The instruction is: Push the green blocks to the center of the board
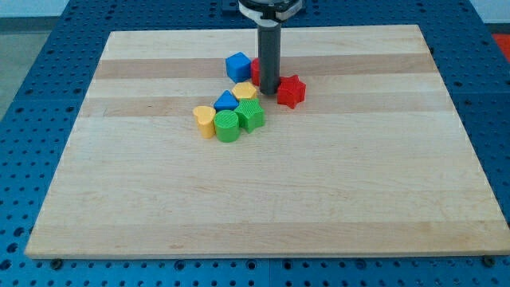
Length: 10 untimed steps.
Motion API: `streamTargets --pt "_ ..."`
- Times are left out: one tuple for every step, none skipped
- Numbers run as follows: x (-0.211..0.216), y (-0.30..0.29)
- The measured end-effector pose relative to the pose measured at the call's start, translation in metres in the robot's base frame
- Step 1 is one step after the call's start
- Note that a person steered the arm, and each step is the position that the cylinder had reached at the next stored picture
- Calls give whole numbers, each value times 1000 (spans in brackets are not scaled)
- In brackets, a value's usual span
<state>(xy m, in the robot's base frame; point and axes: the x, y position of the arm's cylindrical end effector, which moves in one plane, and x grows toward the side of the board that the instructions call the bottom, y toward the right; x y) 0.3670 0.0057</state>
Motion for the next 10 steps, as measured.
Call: streamTargets --pt "76 0" --pt "152 0" --pt "174 -1" --pt "182 -61" --pt "156 -105" --pt "102 -106" --pt "99 -106" --pt "86 -93" --pt "64 -75" --pt "64 -75"
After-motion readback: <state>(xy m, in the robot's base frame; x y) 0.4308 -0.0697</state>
